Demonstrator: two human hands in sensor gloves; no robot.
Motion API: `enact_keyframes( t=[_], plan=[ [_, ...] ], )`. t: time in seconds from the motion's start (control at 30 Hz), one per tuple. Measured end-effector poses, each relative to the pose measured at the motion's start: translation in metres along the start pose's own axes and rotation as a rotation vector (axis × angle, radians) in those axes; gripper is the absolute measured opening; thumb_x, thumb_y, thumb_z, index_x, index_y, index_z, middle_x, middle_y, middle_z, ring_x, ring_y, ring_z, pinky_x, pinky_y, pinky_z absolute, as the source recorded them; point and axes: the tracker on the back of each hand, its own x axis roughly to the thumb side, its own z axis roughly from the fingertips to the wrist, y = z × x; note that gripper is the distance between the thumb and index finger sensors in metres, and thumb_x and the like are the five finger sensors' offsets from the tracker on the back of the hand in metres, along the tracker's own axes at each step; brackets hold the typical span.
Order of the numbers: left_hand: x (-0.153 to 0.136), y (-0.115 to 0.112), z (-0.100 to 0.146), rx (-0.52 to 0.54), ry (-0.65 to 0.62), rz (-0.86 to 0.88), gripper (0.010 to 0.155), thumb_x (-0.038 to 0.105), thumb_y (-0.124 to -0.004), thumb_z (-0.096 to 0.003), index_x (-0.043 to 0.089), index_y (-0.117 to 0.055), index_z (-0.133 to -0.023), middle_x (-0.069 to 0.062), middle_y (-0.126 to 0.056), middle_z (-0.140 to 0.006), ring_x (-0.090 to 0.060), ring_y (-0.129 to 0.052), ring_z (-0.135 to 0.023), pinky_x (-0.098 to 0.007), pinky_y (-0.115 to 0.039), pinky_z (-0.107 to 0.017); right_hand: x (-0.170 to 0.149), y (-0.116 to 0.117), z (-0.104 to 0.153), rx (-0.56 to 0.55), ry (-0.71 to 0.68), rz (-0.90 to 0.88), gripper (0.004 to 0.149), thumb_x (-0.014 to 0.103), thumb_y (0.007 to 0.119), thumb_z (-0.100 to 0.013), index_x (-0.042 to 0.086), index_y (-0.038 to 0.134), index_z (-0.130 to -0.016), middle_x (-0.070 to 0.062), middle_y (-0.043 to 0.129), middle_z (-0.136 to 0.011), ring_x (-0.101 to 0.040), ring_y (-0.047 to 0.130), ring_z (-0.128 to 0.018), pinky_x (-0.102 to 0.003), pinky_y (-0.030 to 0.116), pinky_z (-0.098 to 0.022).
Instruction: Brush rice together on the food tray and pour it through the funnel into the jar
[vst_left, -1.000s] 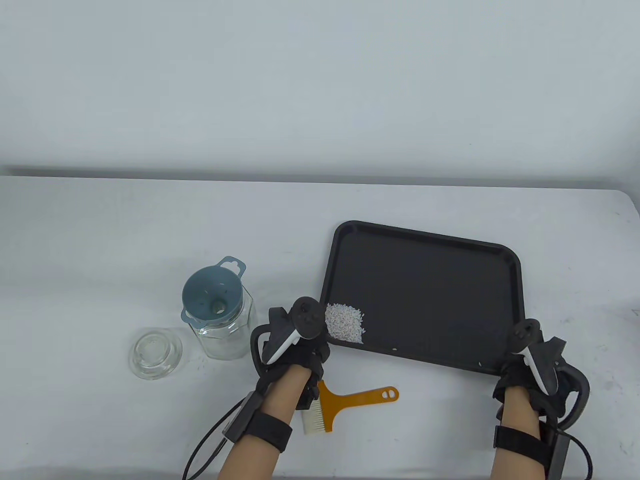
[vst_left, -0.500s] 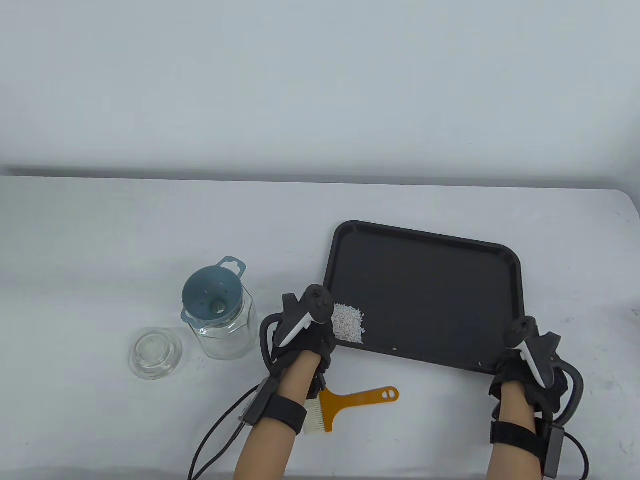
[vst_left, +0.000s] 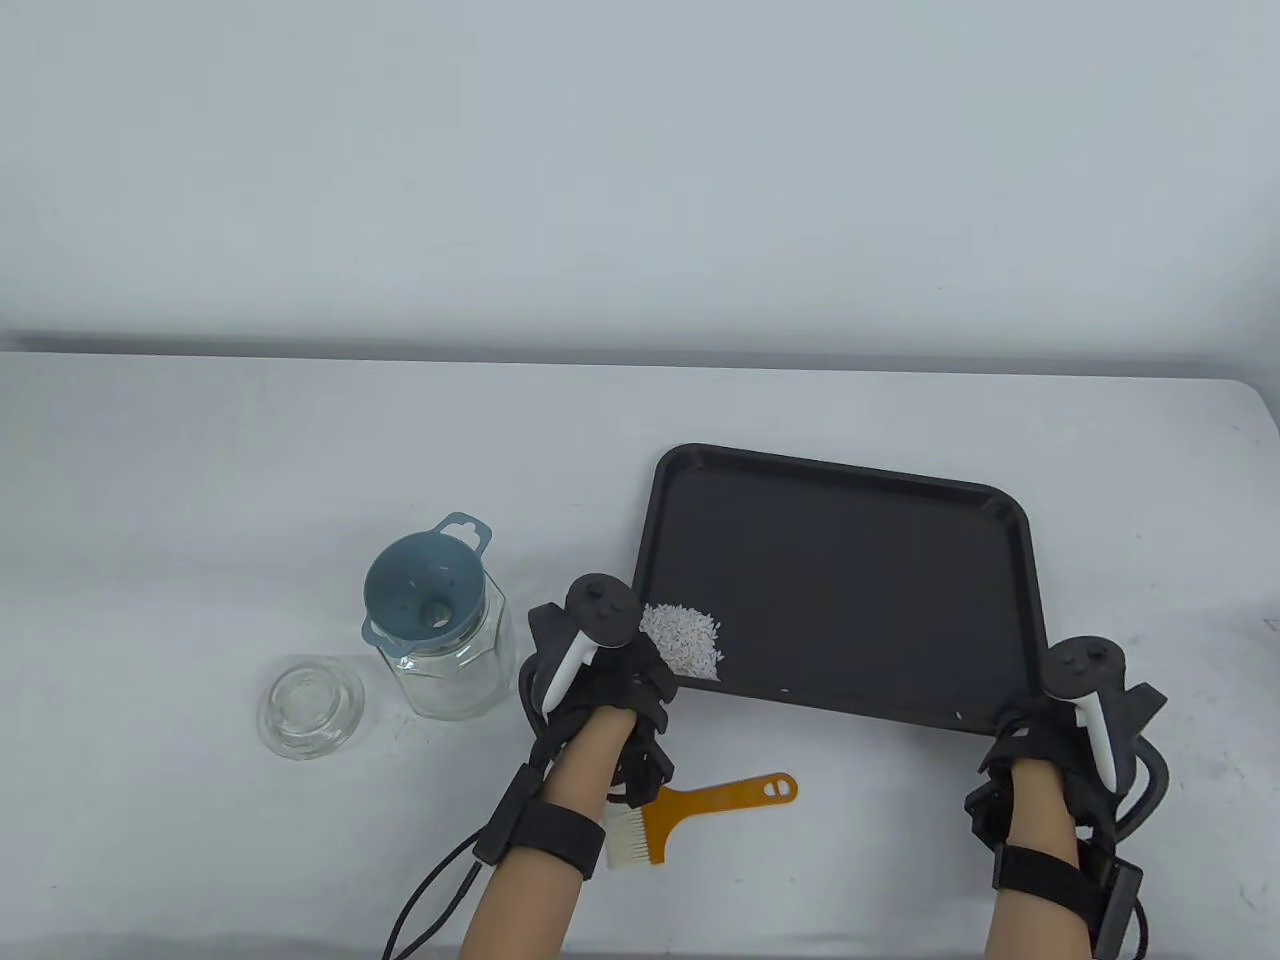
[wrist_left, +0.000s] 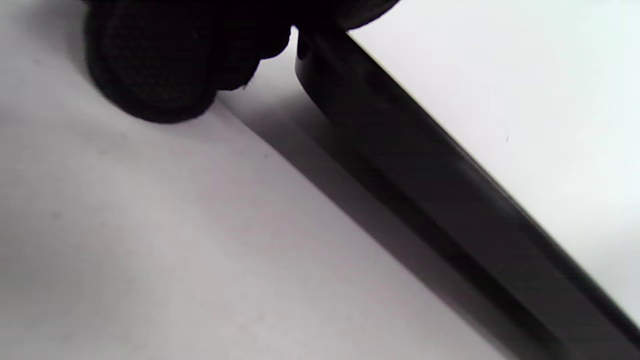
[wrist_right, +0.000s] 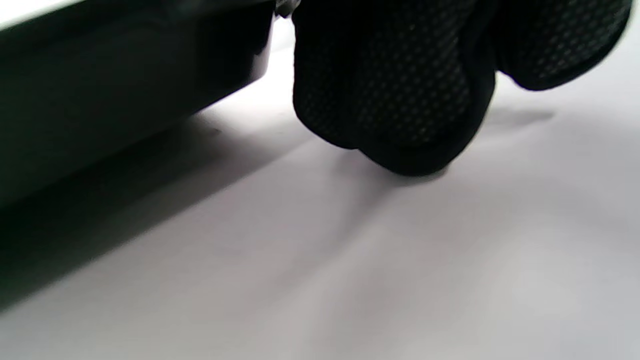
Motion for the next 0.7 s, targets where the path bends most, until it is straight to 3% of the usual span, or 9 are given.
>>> enact_keyframes(
  t=[0.13,0.33,0.53,0.7],
  plan=[
    [-0.005,0.007,0.008,0.029,-0.023,0.189,0.058,0.022,-0.052,-0.0542,-0.016,-0.046,-0.097,-0.038,-0.065,-0.076,-0.047,-0.084,-0.055,-0.070,-0.047,-0.062,0.001,-0.008,0.003,-0.044,-0.037,-0.137,0.049,0.028,0.067,-0.050,-0.013,0.058,-0.077,-0.013,0.081,-0.063,-0.030,0.097,-0.039,-0.060,0.070,-0.041],
    [0.004,0.023,0.027,0.059,-0.086,0.254,0.060,0.023,-0.053,-0.0544,-0.019,-0.045,-0.096,-0.039,-0.065,-0.076,-0.047,-0.085,-0.053,-0.070,-0.050,-0.060,0.003,-0.028,0.009,-0.123,-0.098,-0.292,0.048,0.027,0.067,-0.050,-0.013,0.060,-0.076,-0.013,0.082,-0.061,-0.030,0.097,-0.037,-0.060,0.071,-0.040],
    [0.017,0.058,0.061,0.135,-0.233,0.334,0.061,0.025,-0.056,-0.0551,-0.020,-0.045,-0.095,-0.037,-0.067,-0.075,-0.045,-0.087,-0.052,-0.068,-0.054,-0.059,0.012,-0.046,0.017,-0.169,-0.171,-0.426,0.048,0.027,0.066,-0.051,-0.013,0.060,-0.077,-0.013,0.083,-0.062,-0.031,0.098,-0.039,-0.060,0.071,-0.041],
    [0.023,0.100,0.090,0.166,-0.326,0.374,0.062,0.026,-0.058,-0.0554,-0.020,-0.047,-0.094,-0.037,-0.068,-0.074,-0.044,-0.088,-0.050,-0.068,-0.057,-0.057,0.028,-0.056,0.031,-0.162,-0.276,-0.581,0.049,0.027,0.065,-0.051,-0.014,0.060,-0.076,-0.015,0.085,-0.064,-0.031,0.103,-0.039,-0.058,0.074,-0.039]
  ],
)
